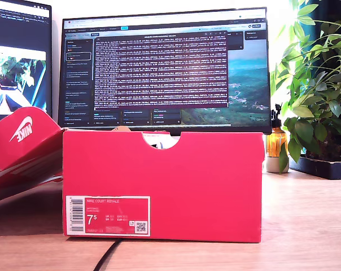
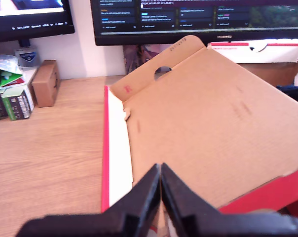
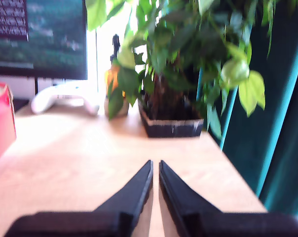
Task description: Pack the blue shoes by picking the first shoe and placing it inside the red shoebox, left side, then picking and rotating the second shoe and placing it in the shoebox
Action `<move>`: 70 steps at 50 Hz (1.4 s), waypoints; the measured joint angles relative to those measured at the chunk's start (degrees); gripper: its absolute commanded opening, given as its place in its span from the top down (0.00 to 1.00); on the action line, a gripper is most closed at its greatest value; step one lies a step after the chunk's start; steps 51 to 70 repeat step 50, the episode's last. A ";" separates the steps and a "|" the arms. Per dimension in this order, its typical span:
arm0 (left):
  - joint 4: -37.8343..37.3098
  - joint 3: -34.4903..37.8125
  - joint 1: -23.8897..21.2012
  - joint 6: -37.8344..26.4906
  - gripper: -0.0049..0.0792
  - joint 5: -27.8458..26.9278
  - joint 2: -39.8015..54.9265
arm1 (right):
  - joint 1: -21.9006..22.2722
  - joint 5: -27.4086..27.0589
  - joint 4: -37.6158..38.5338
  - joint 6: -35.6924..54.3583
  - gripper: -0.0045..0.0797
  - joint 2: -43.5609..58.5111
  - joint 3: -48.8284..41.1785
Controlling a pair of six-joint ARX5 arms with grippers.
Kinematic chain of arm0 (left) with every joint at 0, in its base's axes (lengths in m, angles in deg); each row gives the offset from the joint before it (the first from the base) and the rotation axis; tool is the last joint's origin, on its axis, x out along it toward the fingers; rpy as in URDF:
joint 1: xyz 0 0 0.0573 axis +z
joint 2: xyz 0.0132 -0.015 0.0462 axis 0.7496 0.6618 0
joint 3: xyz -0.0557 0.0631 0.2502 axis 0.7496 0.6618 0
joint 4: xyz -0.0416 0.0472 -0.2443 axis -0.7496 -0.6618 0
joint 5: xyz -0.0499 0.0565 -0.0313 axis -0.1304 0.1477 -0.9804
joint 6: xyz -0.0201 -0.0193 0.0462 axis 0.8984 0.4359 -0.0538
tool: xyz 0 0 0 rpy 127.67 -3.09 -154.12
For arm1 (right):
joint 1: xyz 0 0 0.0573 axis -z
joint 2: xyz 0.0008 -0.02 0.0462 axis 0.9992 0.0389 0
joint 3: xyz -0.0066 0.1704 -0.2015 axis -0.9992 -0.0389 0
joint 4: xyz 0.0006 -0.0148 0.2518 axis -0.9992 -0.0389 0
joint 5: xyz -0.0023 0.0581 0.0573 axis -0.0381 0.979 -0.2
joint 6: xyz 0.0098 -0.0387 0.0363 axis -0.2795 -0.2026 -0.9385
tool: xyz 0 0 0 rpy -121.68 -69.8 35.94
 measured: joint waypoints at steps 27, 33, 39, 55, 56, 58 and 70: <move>-0.20 -0.04 0.00 3.21 0.96 1.05 0.00 | 0.04 2.64 -13.35 -6.12 0.96 -7.50 0.07; -0.17 -0.04 0.00 3.52 0.96 1.01 0.00 | 0.04 2.64 -13.35 -7.37 0.96 -7.50 0.07; -0.20 -0.04 0.00 3.52 0.96 1.01 0.00 | 0.04 2.64 -13.35 -7.43 0.96 -7.50 0.07; -0.20 -0.07 0.02 3.52 0.96 1.01 0.00 | 0.04 2.64 -13.35 -7.48 0.96 -7.50 0.07; -0.20 -0.07 0.02 3.52 0.96 1.01 0.00 | 0.04 2.64 -13.35 -7.48 0.96 -7.50 0.07; -0.20 -0.07 0.02 3.52 0.96 1.01 0.00 | 0.04 2.64 -13.35 -7.48 0.96 -7.50 0.07; -0.20 -0.07 0.02 3.52 0.96 1.01 0.00 | 0.04 2.64 -13.35 -7.48 0.96 -7.50 0.07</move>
